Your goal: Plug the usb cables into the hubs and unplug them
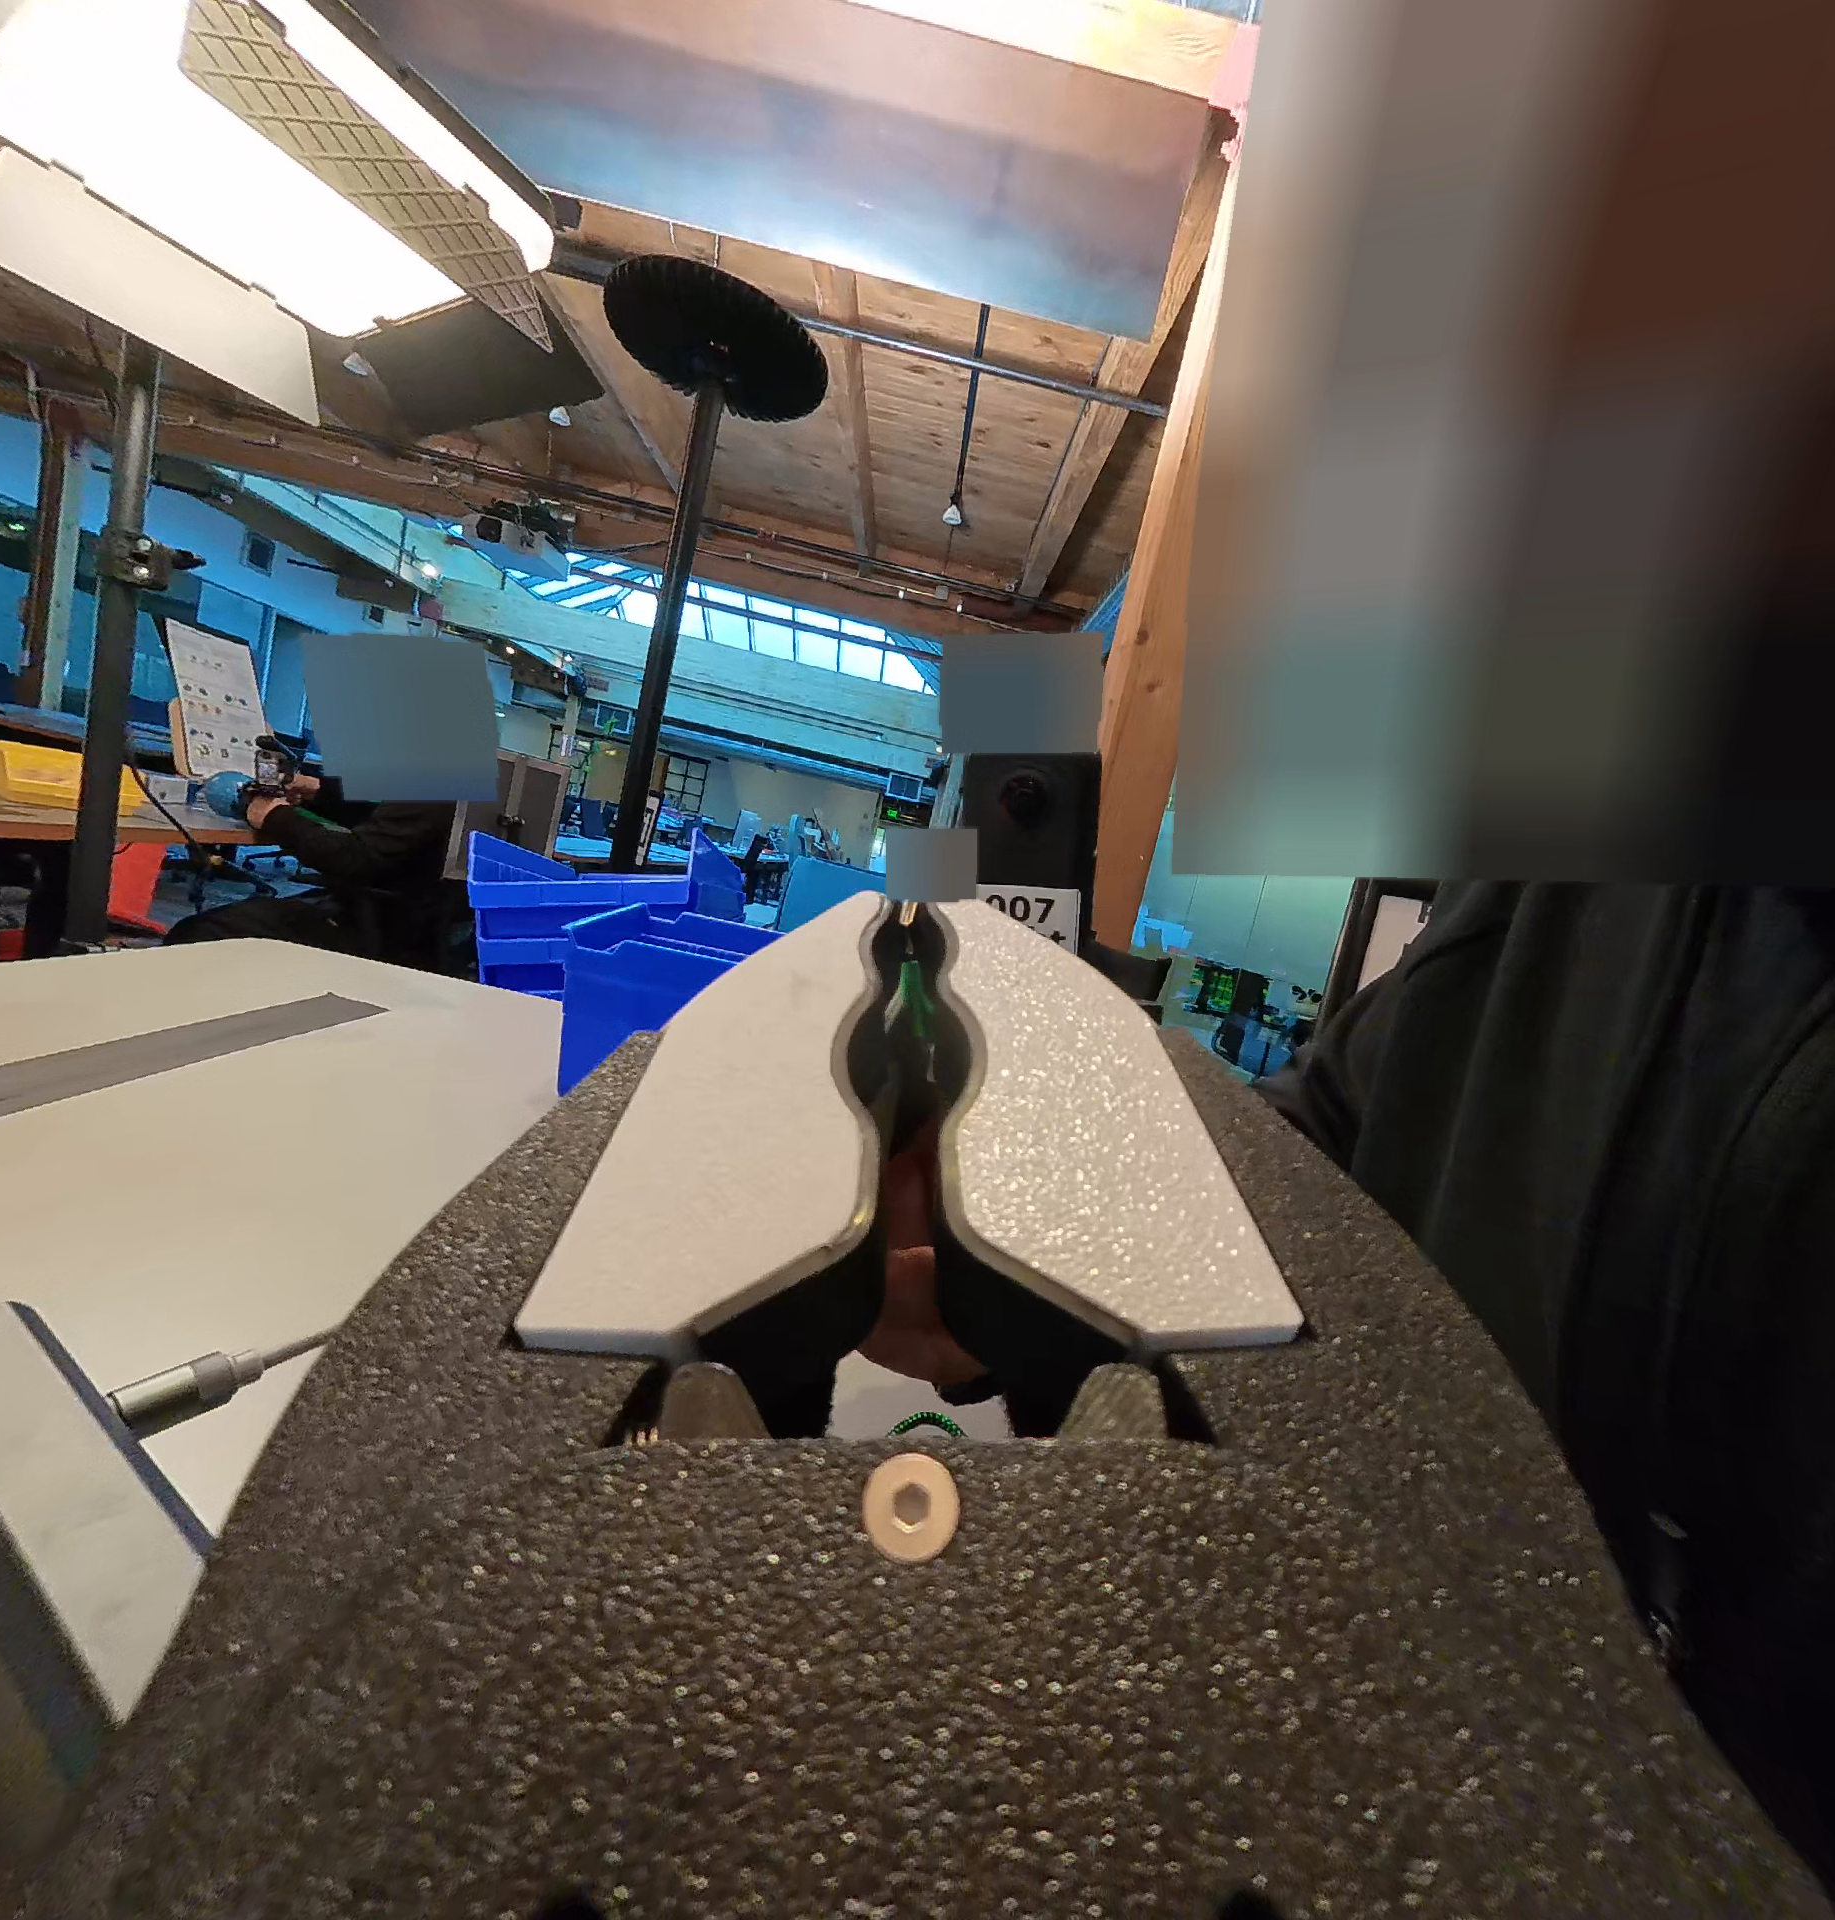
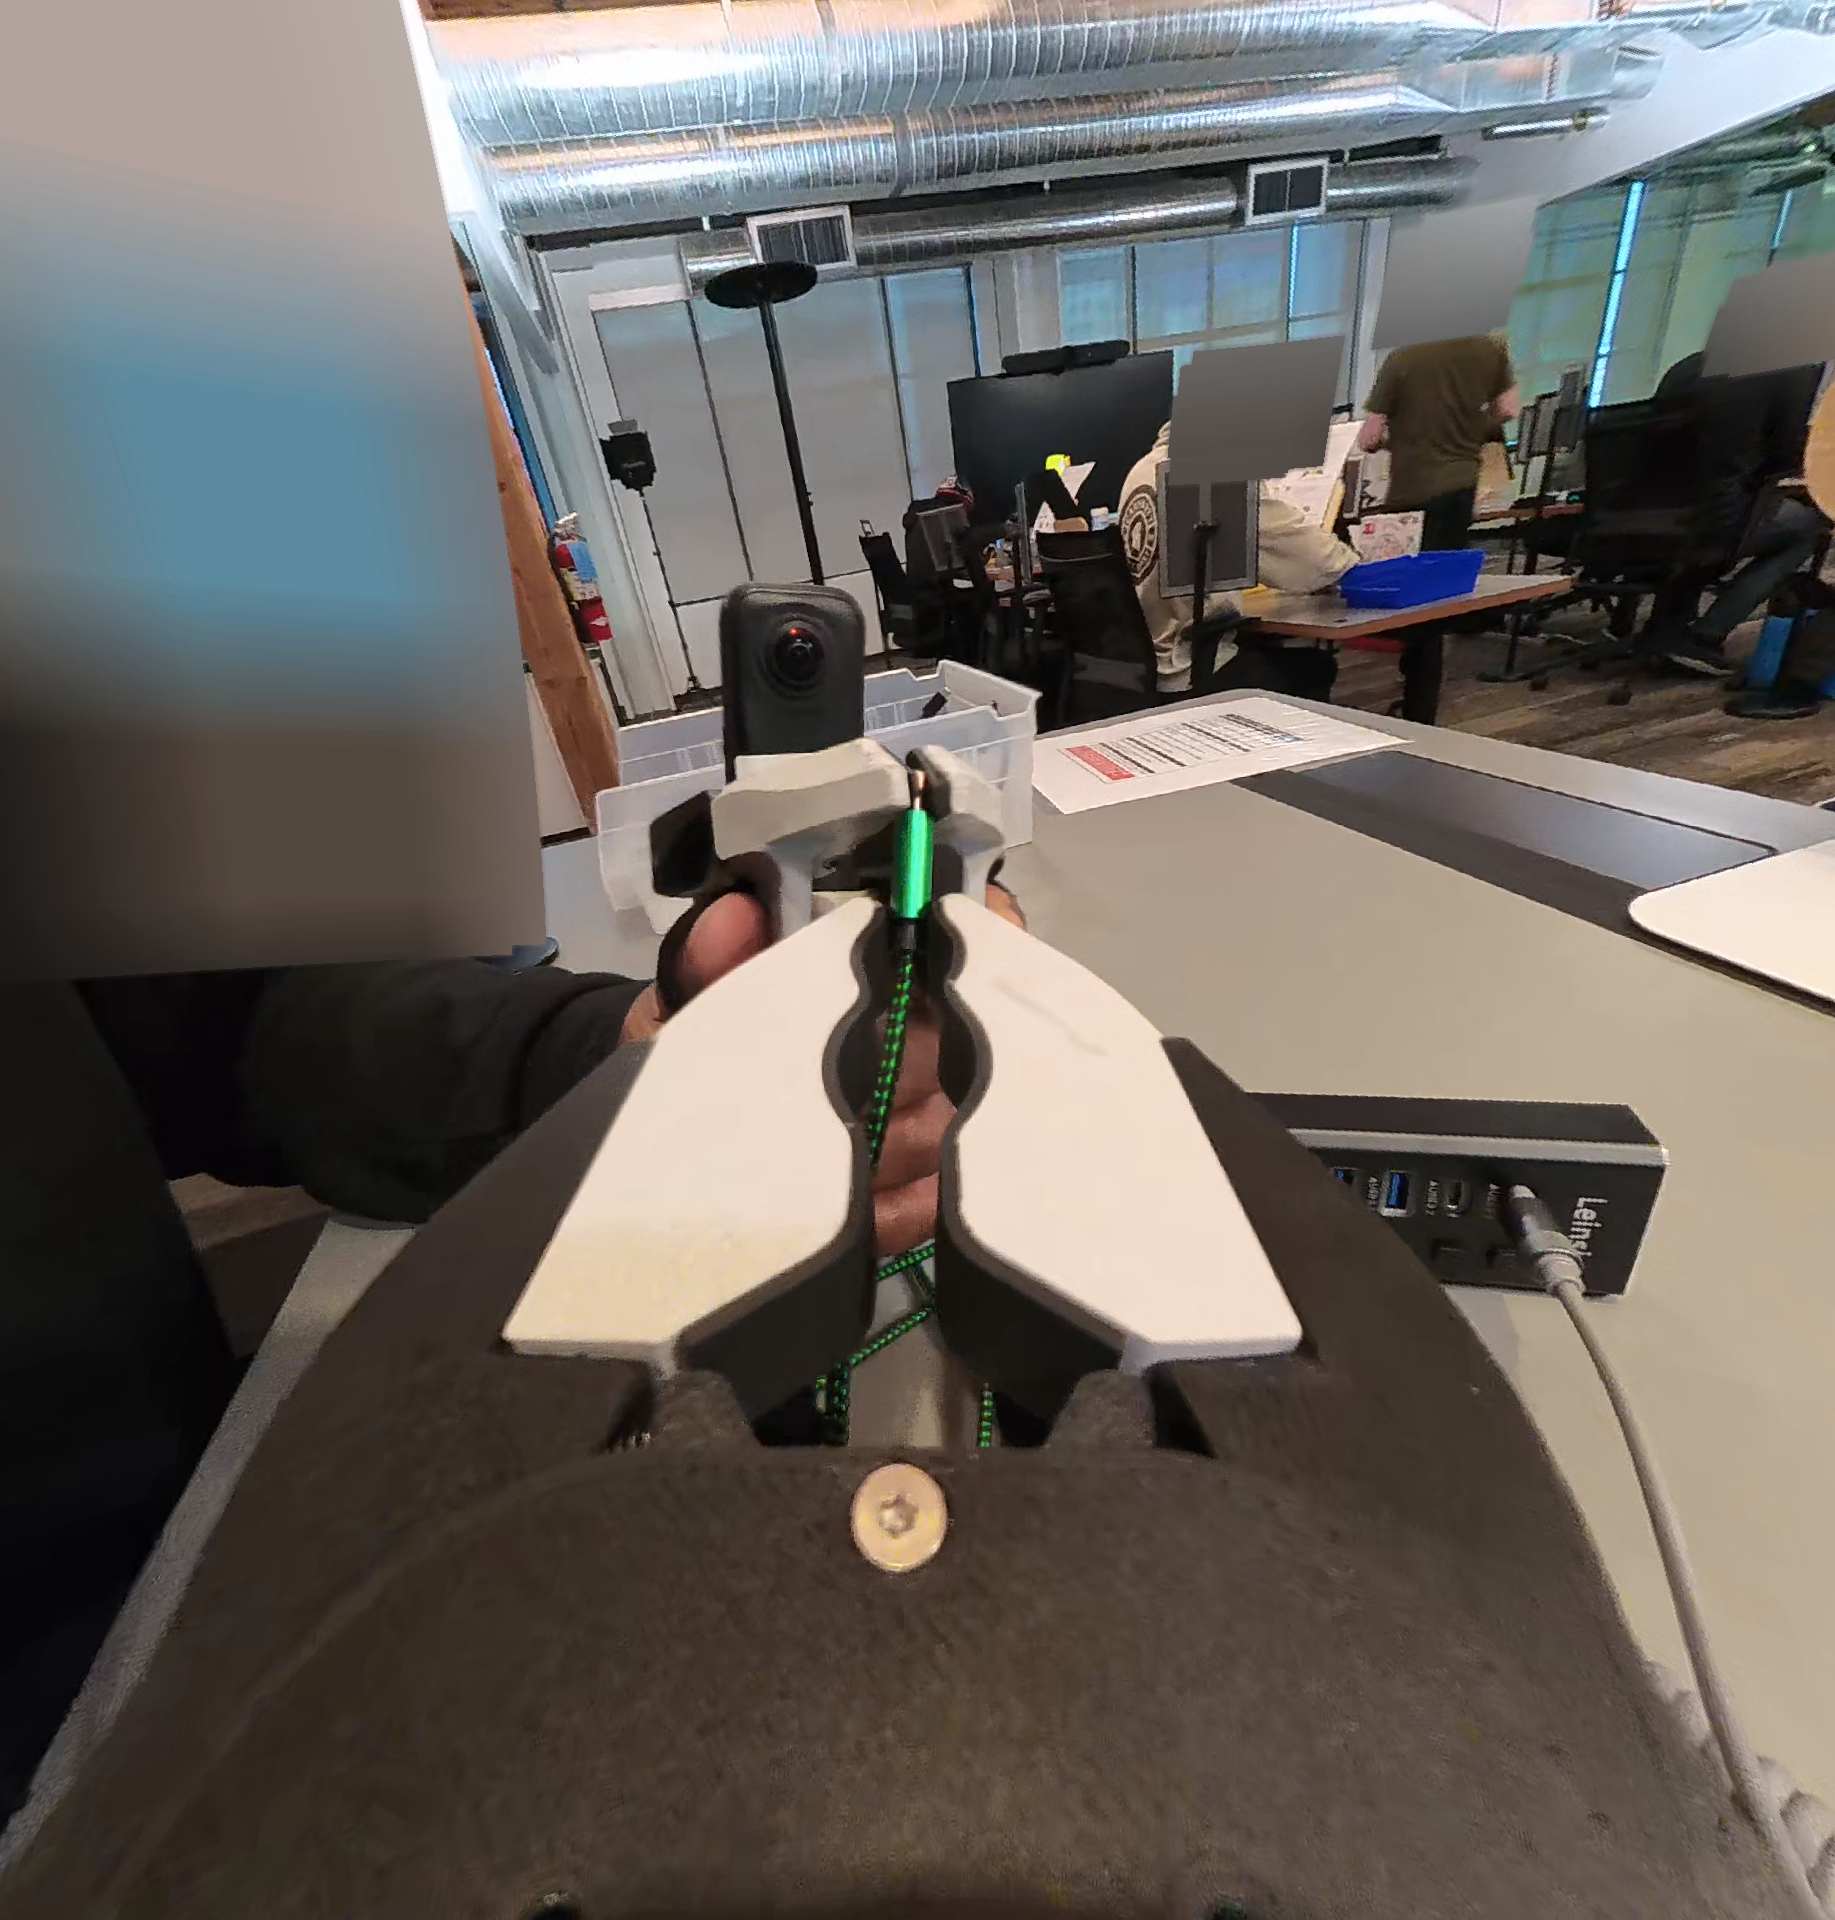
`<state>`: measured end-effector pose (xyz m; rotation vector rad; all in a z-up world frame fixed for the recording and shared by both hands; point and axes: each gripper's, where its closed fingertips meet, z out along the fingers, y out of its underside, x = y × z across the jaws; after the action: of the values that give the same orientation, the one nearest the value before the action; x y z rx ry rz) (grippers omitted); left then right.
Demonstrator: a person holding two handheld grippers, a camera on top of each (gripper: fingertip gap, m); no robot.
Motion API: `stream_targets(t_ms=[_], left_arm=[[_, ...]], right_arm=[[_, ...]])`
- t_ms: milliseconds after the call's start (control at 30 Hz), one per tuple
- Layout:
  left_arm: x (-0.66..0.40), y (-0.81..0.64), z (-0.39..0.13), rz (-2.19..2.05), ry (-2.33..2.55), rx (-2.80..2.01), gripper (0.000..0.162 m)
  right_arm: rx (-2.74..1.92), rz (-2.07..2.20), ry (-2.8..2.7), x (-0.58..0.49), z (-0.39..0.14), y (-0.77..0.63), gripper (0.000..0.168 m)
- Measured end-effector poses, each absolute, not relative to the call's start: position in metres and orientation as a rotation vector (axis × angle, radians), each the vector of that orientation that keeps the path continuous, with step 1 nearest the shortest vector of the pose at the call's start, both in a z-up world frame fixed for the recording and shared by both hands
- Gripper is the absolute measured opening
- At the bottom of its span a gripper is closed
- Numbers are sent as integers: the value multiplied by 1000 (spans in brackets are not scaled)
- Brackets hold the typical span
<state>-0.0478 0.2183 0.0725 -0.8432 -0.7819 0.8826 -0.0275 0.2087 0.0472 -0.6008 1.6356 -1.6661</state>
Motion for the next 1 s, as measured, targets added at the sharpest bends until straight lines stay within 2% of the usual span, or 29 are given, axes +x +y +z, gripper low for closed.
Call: stream_targets(t_ms=[333, 633, 1000], left_arm=[[-44, 220, 65, 851, -807, -1019, 2], [-45, 220, 70, 829, -775, -880, 1], [-46, 216, 58, 791, -831, -1021, 3]], right_arm=[[-670, -1664, 1665, -28, 42, 210, 5], [-539, -1667, 1582, -28, 51, 211, 5], [-597, -1683, 1721, -31, 40, 207, 5]])
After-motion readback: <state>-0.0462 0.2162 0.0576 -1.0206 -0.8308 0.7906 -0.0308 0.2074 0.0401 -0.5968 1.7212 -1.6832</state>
